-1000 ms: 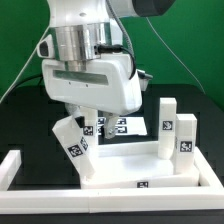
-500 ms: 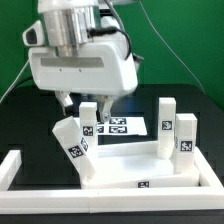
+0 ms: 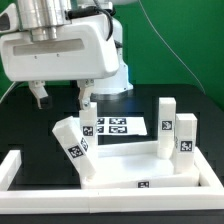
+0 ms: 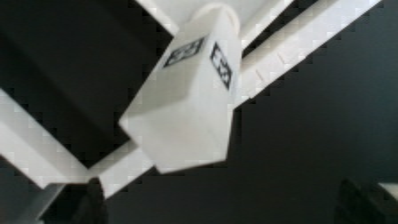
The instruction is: Assemble desk
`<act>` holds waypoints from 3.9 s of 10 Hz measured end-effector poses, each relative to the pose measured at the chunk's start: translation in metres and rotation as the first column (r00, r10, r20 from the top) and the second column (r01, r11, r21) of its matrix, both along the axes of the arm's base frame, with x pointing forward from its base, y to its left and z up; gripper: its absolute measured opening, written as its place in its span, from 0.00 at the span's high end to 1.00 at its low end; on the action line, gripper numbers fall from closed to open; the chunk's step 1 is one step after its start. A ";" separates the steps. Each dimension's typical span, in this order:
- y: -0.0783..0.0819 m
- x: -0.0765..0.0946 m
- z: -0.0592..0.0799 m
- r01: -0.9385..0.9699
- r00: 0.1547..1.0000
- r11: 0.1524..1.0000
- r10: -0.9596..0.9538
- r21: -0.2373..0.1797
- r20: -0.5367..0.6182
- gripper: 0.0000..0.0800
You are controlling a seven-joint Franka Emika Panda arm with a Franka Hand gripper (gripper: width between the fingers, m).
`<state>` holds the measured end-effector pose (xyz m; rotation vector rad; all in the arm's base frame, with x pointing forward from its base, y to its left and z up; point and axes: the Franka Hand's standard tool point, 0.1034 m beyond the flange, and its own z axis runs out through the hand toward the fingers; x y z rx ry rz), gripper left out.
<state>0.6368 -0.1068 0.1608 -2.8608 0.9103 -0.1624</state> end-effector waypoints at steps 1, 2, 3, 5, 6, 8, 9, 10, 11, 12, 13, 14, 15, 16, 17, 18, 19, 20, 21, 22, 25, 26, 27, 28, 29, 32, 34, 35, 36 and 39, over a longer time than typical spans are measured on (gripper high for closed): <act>-0.008 -0.001 -0.007 0.006 1.000 1.000 -0.006 0.000 0.007 0.19; -0.009 0.000 -0.016 0.016 0.999 1.000 -0.016 -0.017 0.028 0.19; -0.006 0.003 -0.020 0.006 0.999 0.999 -0.004 -0.038 0.052 0.19; -0.008 0.002 -0.020 -0.009 0.999 0.999 0.011 -0.039 0.049 0.19; -0.007 0.002 -0.021 -0.019 0.999 0.999 0.021 -0.040 0.048 0.19; 0.000 -0.002 -0.022 -0.401 0.912 0.910 0.408 -0.107 0.055 0.19; 0.004 -0.006 -0.020 -0.486 0.868 0.866 0.494 -0.120 0.052 0.19; 0.000 -0.007 -0.022 -0.520 0.848 0.844 0.529 -0.132 0.041 0.19; 0.000 -0.007 -0.022 -0.504 0.858 0.854 0.512 -0.129 0.041 0.19; -0.001 -0.007 -0.022 -0.504 0.858 0.854 0.512 -0.129 0.041 0.19; 0.000 -0.008 -0.023 -0.502 0.859 0.856 0.510 -0.124 0.039 0.19; 0.011 -0.014 -0.024 -0.489 0.872 0.871 0.490 -0.053 0.006 0.19; 0.020 -0.016 -0.026 -0.482 0.876 0.876 0.482 -0.017 -0.012 0.19; 0.024 -0.019 -0.035 -0.488 0.873 0.873 0.488 -0.010 -0.024 0.19; 0.027 -0.019 -0.040 -0.497 0.867 0.868 0.496 -0.009 -0.046 0.19; 0.032 -0.016 -0.043 -0.515 0.857 0.856 0.512 -0.040 -0.059 0.19; 0.032 -0.016 -0.043 -0.515 0.857 0.856 0.513 -0.041 -0.059 0.19; 0.030 -0.016 -0.043 -0.512 0.859 0.858 0.509 -0.041 -0.060 0.19; 0.029 -0.016 -0.043 -0.512 0.859 0.858 0.509 -0.041 -0.060 0.19; 0.029 -0.016 -0.043 -0.511 0.859 0.859 0.508 -0.041 -0.060 0.19; 0.028 -0.017 -0.044 -0.510 0.860 0.859 0.507 -0.041 -0.060 0.19; 0.028 -0.017 -0.044 -0.502 0.864 0.864 0.500 -0.040 -0.061 0.31; 0.028 -0.017 -0.044 -0.478 0.877 0.877 0.476 -0.038 -0.063 0.50; 0.028 -0.017 -0.044 -0.478 0.878 0.878 0.475 -0.037 -0.062 0.50; 0.028 -0.016 -0.044 -0.461 0.886 0.886 0.459 -0.037 -0.063 0.64; 0.028 -0.016 -0.044 -0.260 0.963 0.965 0.258 -0.021 -0.077 0.64; 0.031 -0.016 -0.044 -0.033 0.995 0.999 0.032 -0.009 -0.095 0.64; 0.035 -0.015 -0.044 0.089 0.990 0.996 -0.088 -0.003 -0.107 0.64; 0.037 -0.015 -0.045 0.198 0.973 0.980 -0.196 0.005 -0.117 0.64; 0.051 -0.010 -0.047 0.646 0.763 0.755 -0.637 0.110 -0.111 0.64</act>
Offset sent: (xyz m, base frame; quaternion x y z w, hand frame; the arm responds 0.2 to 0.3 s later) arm 0.0000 0.0000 0.0000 0.0000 0.0000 -0.0650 0.9979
